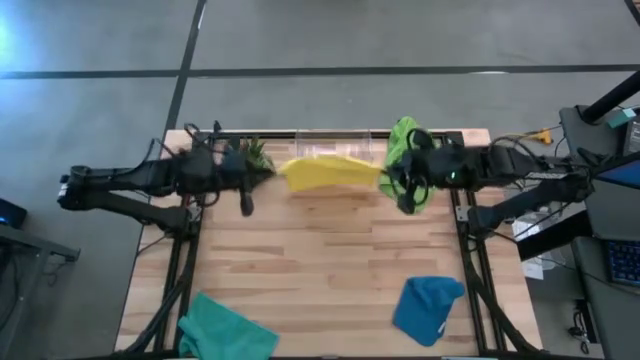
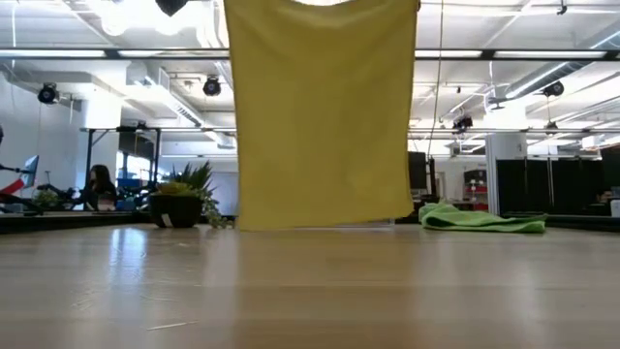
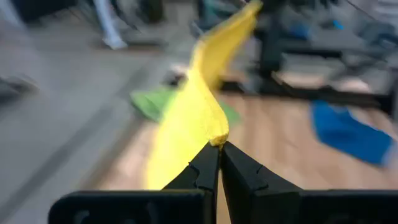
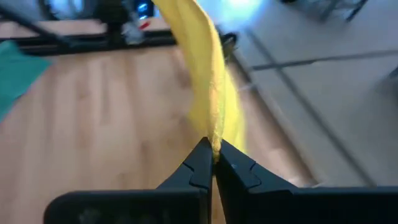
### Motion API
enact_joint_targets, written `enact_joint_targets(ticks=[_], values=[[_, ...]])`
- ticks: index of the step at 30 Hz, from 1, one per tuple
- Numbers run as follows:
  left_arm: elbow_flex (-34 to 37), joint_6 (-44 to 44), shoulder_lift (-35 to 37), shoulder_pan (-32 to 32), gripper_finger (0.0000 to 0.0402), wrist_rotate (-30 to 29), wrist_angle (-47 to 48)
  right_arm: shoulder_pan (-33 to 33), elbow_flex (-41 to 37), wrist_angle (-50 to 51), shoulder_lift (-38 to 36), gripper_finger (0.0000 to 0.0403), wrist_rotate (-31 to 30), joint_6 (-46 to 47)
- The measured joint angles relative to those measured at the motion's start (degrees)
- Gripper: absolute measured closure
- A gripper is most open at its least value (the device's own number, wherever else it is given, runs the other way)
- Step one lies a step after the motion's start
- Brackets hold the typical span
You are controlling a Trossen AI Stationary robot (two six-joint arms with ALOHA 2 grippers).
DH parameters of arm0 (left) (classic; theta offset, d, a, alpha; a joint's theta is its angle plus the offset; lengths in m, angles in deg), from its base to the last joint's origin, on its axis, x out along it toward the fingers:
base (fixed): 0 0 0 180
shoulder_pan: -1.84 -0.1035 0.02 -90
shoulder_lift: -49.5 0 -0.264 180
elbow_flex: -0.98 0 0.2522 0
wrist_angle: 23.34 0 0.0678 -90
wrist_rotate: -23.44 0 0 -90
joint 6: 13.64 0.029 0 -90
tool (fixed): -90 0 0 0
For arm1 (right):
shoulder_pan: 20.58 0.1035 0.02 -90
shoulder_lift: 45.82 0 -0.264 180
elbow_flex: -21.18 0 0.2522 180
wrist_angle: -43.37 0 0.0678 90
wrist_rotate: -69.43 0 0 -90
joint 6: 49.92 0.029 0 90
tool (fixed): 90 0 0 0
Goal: Fold microfiber towels
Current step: Fold the yellow microfiber towel
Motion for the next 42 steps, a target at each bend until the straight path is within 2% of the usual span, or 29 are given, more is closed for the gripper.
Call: enact_joint_targets(ticks=[6,10,14,23,29,35,42], values=[[8.08,-10.48,-4.80,9.09,0.0401,1.50,-0.77,10.86,-13.02,-5.49,0.51,0.0394,0.00,15.01],[13.39,-17.69,-7.58,14.83,0.0401,2.01,-7.40,18.52,-21.79,-15.36,0.48,0.0394,-1.46,25.44],[17.06,-23.02,-9.19,19.20,0.0401,3.94,-15.96,24.41,-26.43,-20.68,1.09,0.0394,-2.84,34.23],[21.06,-33.87,-15.72,25.28,0.0401,11.24,-25.39,32.03,-28.56,-27.53,6.89,0.0394,-2.64,45.28],[20.59,-34.86,-20.45,27.02,0.0401,11.30,-29.68,34.68,-27.28,-28.84,11.77,0.0394,-1.49,49.21],[20.55,-34.72,-21.96,27.04,0.0401,6.13,-29.89,35.26,-27.33,-28.28,15.07,0.0394,-1.33,52.46],[20.76,-34.24,-21.89,27.02,0.0401,-1.41,-25.50,34.98,-28.48,-20.04,15.37,0.0394,-4.16,55.84]])
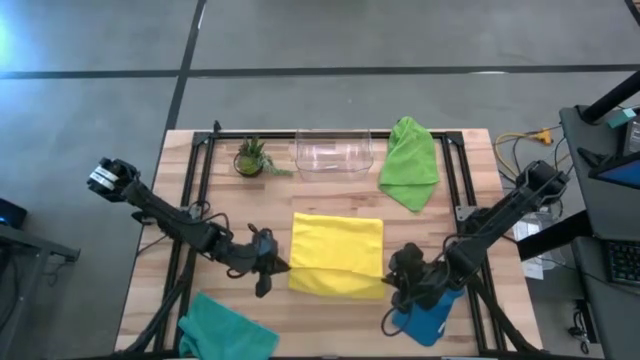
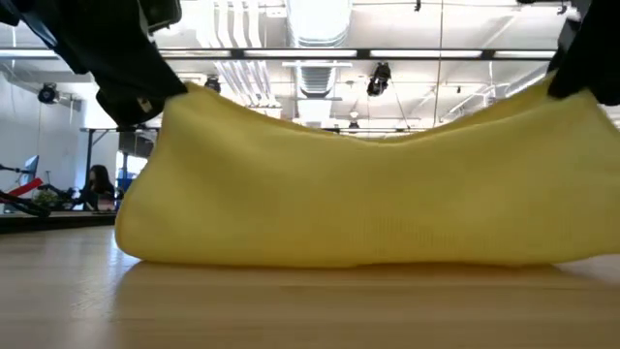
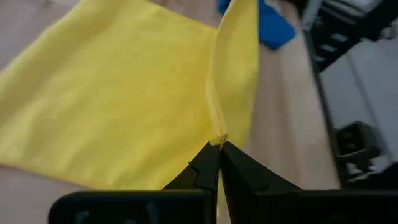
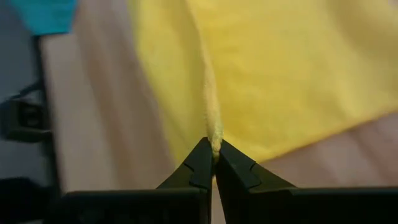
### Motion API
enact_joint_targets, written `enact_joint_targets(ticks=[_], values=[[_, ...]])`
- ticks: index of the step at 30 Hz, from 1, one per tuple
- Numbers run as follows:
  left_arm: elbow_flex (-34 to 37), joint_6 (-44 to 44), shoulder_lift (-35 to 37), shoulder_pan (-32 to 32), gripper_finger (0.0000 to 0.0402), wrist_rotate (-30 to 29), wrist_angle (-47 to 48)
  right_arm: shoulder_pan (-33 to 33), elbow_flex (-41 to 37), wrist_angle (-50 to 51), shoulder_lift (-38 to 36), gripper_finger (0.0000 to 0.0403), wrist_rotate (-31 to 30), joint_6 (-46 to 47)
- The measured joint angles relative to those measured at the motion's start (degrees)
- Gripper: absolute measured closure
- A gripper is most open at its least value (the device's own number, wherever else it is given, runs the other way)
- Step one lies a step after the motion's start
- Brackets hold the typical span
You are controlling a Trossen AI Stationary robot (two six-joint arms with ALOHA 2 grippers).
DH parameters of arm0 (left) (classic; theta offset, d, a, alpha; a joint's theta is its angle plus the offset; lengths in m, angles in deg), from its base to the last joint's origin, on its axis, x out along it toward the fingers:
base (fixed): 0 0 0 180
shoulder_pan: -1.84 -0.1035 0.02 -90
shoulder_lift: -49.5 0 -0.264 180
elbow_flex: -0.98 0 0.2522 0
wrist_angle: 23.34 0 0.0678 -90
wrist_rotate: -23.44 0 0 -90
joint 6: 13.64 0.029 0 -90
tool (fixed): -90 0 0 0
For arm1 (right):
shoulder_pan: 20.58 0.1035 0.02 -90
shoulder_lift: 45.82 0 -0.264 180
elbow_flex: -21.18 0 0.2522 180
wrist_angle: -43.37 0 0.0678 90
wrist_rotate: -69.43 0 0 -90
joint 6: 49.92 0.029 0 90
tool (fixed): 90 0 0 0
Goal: Fold microfiber towels
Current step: Fold the yellow microfiber towel
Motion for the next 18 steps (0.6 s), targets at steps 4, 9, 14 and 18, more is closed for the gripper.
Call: enact_joint_targets(ticks=[4,9,14,18], values=[[0.00,0.04,-0.56,-0.15,0.0401,-2.67,1.70,-0.50,-1.06,3.69,-0.88,0.0394,-3.57,0.12],[0.02,0.15,-2.36,-0.97,0.0401,-7.49,2.62,-3.41,-2.92,4.42,-1.35,0.0394,-4.52,0.08],[0.04,0.15,-4.61,-2.63,0.0401,-10.32,2.64,-7.21,-4.30,4.31,-1.45,0.0394,-4.54,-1.41],[0.04,0.15,-6.17,-4.40,0.0401,-11.09,2.26,-10.01,-4.88,4.38,-1.51,0.0394,-4.56,-3.74]])
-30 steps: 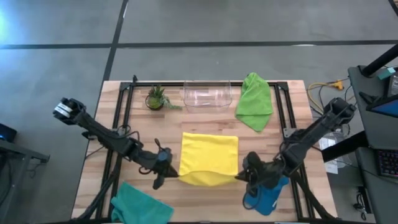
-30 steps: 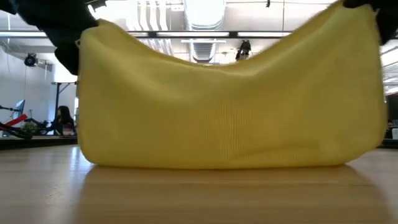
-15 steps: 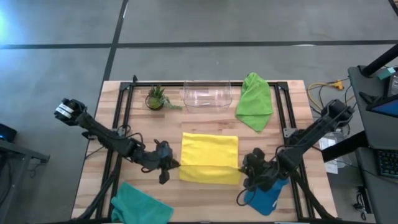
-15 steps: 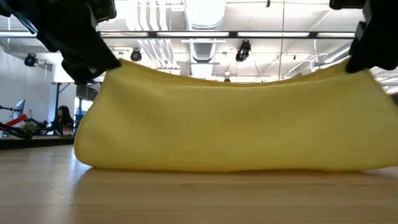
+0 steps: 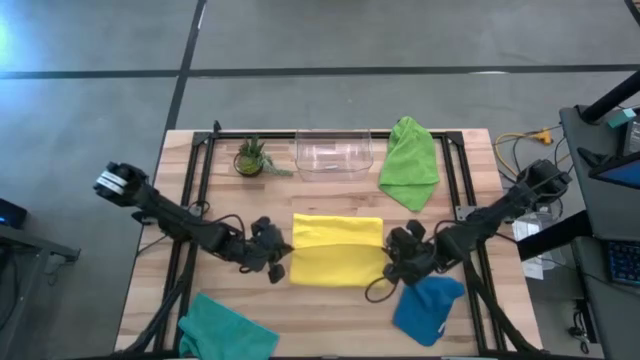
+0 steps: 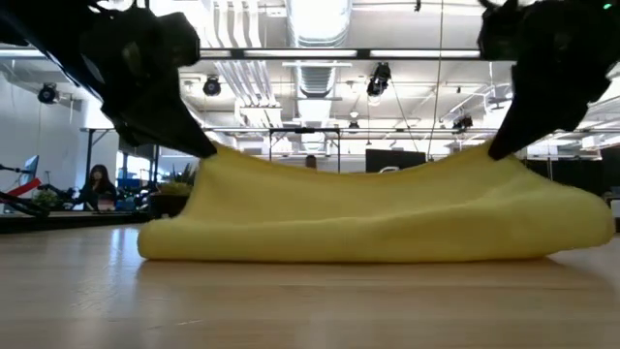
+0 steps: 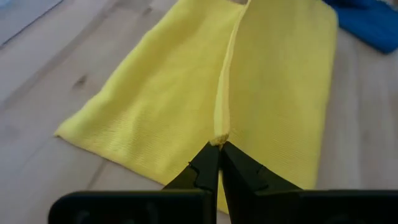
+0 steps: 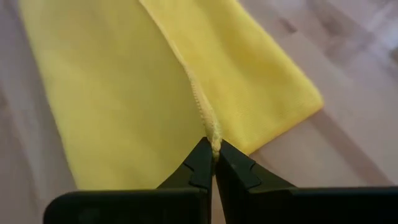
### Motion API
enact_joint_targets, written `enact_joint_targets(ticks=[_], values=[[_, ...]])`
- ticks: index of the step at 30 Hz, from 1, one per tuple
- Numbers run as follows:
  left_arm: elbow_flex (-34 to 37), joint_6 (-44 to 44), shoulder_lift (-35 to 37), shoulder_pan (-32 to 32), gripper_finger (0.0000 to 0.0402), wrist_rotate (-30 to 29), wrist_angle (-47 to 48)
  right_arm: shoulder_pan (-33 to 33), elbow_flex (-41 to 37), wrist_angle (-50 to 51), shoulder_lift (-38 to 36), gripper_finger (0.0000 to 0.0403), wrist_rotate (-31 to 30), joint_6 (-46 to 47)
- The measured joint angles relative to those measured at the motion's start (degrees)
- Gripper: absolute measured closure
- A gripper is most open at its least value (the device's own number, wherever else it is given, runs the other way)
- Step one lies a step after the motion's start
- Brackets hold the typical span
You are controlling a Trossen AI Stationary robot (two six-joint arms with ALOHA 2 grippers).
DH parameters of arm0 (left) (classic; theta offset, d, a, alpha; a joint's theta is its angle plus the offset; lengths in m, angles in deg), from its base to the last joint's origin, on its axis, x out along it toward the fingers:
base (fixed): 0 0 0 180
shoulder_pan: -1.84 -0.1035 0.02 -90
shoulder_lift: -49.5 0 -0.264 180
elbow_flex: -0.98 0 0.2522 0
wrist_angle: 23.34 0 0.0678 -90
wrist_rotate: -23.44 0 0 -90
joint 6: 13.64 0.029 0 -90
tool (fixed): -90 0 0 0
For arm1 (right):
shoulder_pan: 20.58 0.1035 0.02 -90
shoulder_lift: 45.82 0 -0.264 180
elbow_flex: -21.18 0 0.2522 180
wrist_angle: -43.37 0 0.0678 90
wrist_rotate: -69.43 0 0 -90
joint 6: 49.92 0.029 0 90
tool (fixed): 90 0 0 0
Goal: Fold microfiber towels
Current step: Fold the yellow microfiber towel
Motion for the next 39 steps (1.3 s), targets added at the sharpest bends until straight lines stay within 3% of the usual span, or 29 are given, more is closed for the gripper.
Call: enact_joint_targets(ticks=[11,33,39], values=[[-0.07,5.84,-0.30,-5.16,0.0401,-0.20,0.02,-6.29,-0.92,-0.10,0.10,0.0394,0.04,-5.26],[-0.04,7.48,-0.35,-11.62,0.0402,-0.17,0.18,-14.68,-4.01,-2.61,0.11,0.0394,0.33,-9.53],[-0.02,7.50,-0.35,-12.68,0.0402,-0.17,0.46,-17.37,-4.04,-3.14,0.42,0.0393,3.58,-10.84]])
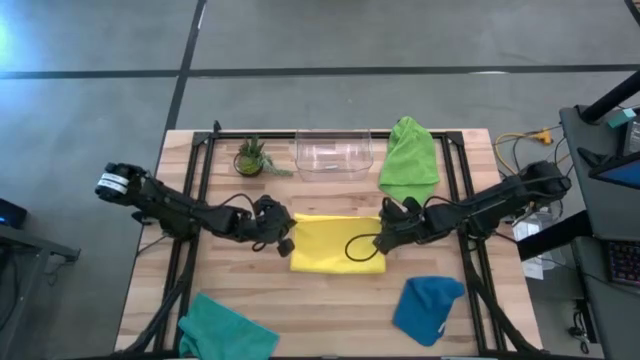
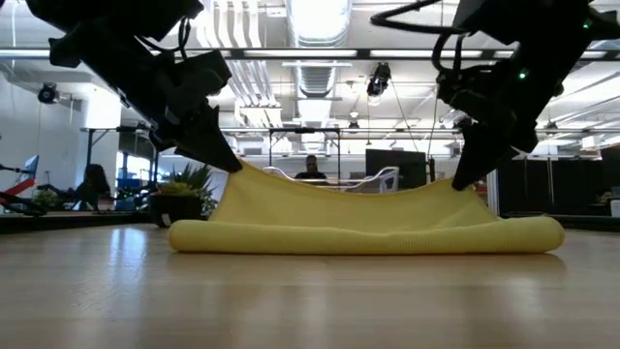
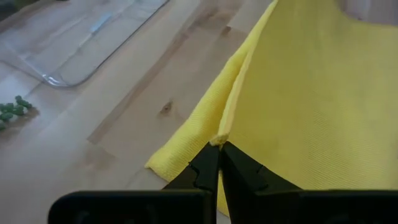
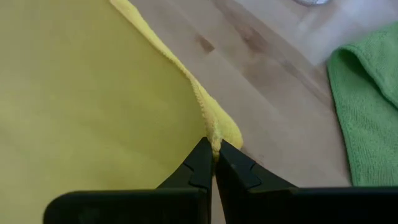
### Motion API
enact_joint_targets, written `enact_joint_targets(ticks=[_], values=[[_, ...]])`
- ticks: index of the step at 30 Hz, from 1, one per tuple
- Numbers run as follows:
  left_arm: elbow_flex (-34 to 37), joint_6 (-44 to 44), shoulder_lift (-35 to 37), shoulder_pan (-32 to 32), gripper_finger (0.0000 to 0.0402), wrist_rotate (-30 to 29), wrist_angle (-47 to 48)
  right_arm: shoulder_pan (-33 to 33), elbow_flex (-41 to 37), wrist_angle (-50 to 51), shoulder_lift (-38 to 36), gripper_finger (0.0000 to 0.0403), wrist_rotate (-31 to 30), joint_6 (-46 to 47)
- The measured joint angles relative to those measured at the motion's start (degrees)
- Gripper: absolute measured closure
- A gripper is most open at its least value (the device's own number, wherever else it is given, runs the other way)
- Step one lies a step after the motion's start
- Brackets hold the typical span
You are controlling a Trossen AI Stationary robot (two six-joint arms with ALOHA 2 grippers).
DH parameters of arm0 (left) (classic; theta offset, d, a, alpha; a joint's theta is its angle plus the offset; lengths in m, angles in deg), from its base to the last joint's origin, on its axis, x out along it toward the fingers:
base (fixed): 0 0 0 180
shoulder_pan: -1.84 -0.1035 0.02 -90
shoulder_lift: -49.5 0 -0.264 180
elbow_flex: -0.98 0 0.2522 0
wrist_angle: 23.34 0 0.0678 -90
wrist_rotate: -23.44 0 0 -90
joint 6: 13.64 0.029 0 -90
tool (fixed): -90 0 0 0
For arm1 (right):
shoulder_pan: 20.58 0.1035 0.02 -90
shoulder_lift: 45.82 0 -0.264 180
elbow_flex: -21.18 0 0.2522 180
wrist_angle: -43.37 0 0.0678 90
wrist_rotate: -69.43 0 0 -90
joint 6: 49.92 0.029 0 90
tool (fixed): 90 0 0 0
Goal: Fold microfiber towels
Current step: Fold the yellow microfiber towel
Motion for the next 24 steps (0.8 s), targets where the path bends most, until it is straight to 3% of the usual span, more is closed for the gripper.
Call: enact_joint_targets(ticks=[5,18,21,24], values=[[0.06,0.02,0.00,-1.13,0.0385,-0.23,1.00,-1.61,-0.04,0.03,0.46,0.0369,0.87,-0.86],[-0.06,-0.62,1.17,-2.77,0.0266,-1.52,0.98,-3.91,0.64,0.05,-1.71,0.0276,0.59,-1.08],[-0.14,-4.43,3.13,-2.77,0.0259,-1.13,0.97,-3.87,0.64,0.02,-4.96,0.0269,0.61,-1.06],[-0.04,-10.79,5.25,-2.81,0.0258,2.90,2.71,-3.32,0.64,-0.07,-9.48,0.0270,1.78,-0.81]])
